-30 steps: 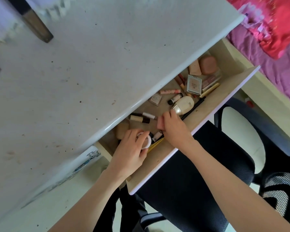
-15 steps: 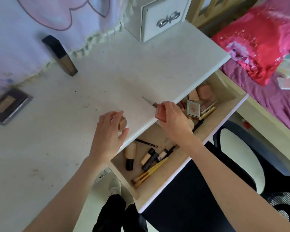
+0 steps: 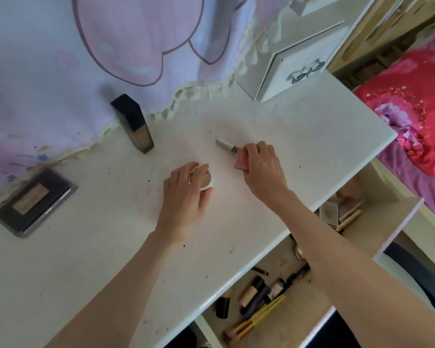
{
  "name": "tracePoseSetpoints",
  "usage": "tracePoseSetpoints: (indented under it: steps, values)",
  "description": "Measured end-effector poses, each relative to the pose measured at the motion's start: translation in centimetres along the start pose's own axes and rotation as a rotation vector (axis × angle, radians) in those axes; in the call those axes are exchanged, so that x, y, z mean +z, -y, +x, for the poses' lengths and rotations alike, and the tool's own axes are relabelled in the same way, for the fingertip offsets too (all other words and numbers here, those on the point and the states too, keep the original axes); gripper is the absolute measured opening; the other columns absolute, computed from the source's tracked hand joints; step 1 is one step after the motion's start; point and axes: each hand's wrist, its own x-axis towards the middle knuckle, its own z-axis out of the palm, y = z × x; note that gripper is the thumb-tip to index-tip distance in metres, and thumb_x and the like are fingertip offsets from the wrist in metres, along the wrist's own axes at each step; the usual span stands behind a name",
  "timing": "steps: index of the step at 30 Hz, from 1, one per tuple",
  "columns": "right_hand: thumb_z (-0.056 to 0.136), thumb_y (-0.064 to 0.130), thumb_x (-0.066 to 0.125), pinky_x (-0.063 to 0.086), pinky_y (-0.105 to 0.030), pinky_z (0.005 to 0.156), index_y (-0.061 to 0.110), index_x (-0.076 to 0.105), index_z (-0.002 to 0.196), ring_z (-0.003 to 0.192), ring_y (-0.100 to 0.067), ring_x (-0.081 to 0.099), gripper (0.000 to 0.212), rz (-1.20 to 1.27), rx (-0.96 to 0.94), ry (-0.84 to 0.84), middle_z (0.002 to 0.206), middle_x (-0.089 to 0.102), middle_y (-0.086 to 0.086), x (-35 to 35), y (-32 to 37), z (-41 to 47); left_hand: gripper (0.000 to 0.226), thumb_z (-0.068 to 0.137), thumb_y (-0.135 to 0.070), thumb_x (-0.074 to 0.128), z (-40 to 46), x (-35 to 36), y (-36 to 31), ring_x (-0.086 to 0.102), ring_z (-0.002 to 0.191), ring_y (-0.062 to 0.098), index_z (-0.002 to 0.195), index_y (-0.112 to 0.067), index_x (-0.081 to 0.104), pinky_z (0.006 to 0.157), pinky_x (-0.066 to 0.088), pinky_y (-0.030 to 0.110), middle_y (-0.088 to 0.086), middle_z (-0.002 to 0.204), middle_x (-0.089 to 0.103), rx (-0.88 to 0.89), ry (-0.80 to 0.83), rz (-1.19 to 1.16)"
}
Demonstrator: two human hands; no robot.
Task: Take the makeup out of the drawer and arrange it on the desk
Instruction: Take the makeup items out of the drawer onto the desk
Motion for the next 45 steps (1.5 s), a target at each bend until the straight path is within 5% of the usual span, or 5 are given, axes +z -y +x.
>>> tracePoseSetpoints:
  steps: [17,24,33,39,45]
  values:
    - [0.093,0.003,0.039,0.035,-0.040,0.090,0.004,0.045,0.125,0.115,-0.032,0.040,0.032,-0.038,0.152,-0.065,0.127,0.043,-0.016,-0.3,0.1,12.0,0.021,0.083,-0.014,0.068,3.8,2.0,0.9,0.058,0.107,0.029,0.096,0.000,0.058,0.085,0.045,0.042,0.015,0.128,0.056,-0.037,-0.138,-0.110]
    - [0.085,-0.005,0.038,0.029,-0.036,0.084,0.008,0.047,0.128,0.104,-0.032,0.043,0.046,-0.084,0.070,-0.266,0.120,0.047,-0.016,-0.4,0.6,8.9,0.020,0.081,-0.011,0.070,3.9,2.1,1.0,0.058,0.111,0.031,0.094,0.000,0.059,0.087,0.045,0.043,0.017,0.126,0.056,-0.053,-0.121,-0.121]
    - [0.097,0.031,0.045,0.041,-0.039,0.089,0.003,0.040,0.135,0.103,-0.032,0.047,0.048,0.152,-0.050,-0.045,0.115,0.051,-0.018,0.1,2.3,-1.3,0.026,0.082,-0.010,0.068,3.3,1.3,1.2,0.056,0.107,0.036,0.101,0.005,0.059,0.090,0.048,0.040,0.022,0.117,0.057,-0.032,-0.120,-0.164]
    - [0.096,0.032,0.024,0.034,-0.033,0.096,0.004,0.022,0.144,0.106,-0.027,0.039,0.057,0.082,-0.072,0.071,0.123,0.043,-0.015,0.9,3.0,-5.7,0.028,0.080,-0.011,0.069,-0.7,-0.3,2.1,0.054,0.103,0.034,0.104,-0.001,0.059,0.090,0.042,0.036,0.016,0.116,0.058,-0.120,-0.146,-0.151]
    - [0.093,0.028,0.048,0.032,-0.034,0.100,0.008,0.028,0.144,0.118,-0.028,0.037,0.058,0.136,-0.198,0.073,0.132,0.043,-0.010,1.4,7.5,-8.5,0.033,0.079,-0.010,0.070,-8.4,-3.7,5.4,0.053,0.108,0.030,0.109,-0.007,0.059,0.093,0.035,0.034,0.009,0.123,0.057,-0.182,-0.180,-0.064]
